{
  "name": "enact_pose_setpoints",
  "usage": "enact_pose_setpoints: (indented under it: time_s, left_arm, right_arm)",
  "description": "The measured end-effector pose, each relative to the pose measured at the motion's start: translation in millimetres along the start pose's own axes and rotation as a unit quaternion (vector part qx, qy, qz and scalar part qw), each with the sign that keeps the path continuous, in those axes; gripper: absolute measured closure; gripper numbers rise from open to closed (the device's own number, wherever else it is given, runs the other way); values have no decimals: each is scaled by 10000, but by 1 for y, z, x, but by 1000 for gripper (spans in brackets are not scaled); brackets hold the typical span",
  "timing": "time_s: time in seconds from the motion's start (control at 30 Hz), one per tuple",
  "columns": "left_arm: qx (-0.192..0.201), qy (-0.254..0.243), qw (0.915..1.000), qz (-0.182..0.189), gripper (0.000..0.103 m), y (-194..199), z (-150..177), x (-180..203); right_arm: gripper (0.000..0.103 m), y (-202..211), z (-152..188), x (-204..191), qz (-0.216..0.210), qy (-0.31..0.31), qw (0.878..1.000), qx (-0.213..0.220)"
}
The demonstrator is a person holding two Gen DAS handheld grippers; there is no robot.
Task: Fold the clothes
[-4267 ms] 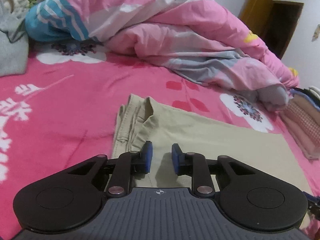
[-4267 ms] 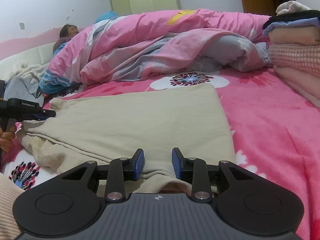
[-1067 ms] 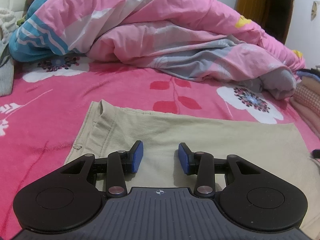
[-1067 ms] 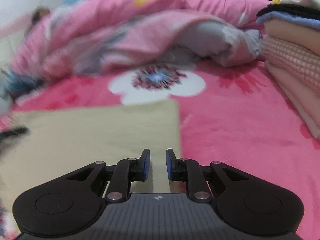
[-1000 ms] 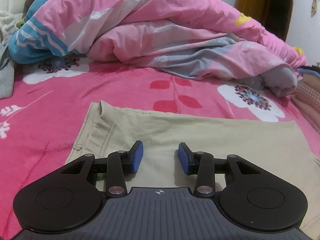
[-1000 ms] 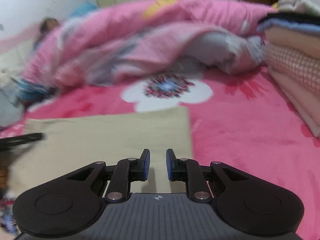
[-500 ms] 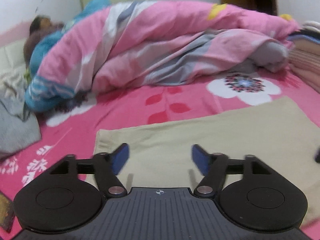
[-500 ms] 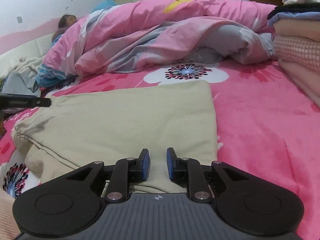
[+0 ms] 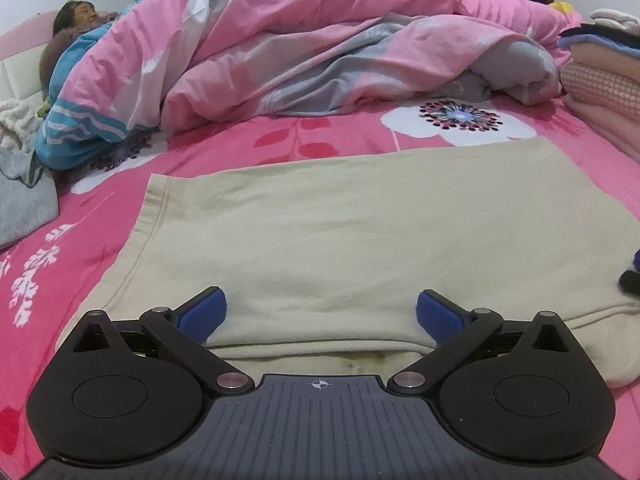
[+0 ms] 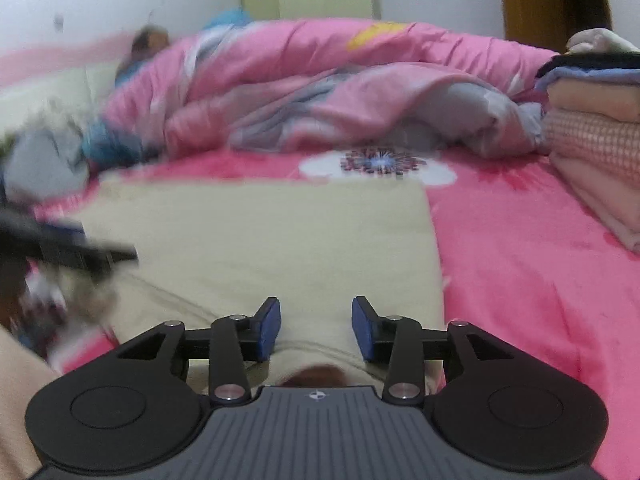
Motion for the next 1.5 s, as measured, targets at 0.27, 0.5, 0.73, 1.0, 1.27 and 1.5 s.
enact_pose_setpoints:
  time_s: [0.27, 0.5, 0.73, 1.0, 1.27, 1.5]
  left_arm:
    - [5, 62, 10000, 15, 0, 1, 2, 1]
    - [10, 88, 10000, 20, 0, 1, 3, 1]
    - [12, 90, 10000, 26, 0, 1, 2, 0]
    - [29, 106, 9999, -8, 0, 1, 3, 0]
    - [35, 115, 9999, -32, 0, 2, 3, 1]
    - [40, 116, 9999, -48, 0, 2, 3, 0]
  right_arm:
    - [37, 17, -3, 0, 73, -175, 9996, 193]
    - [36, 24, -5, 5, 124, -429, 9985, 306]
    - [31, 29, -6, 55, 528, -1649, 9839, 434]
    - [6, 17, 10, 80, -33, -2865, 9578, 233]
    - [0, 17, 10, 86, -372, -3415, 9385, 356]
    - [0, 13, 9, 84, -281, -3405, 9395, 264]
Point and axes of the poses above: each gripper's, at about its wrist camera, not at the fingertips, and y roughly against the way its jaws point, x to its right, z to its underside, the point moved 10 cm from there along -y, roughly the way its jaws point, and after that the axes turned 1 degree about y, right-handed, at the moved point
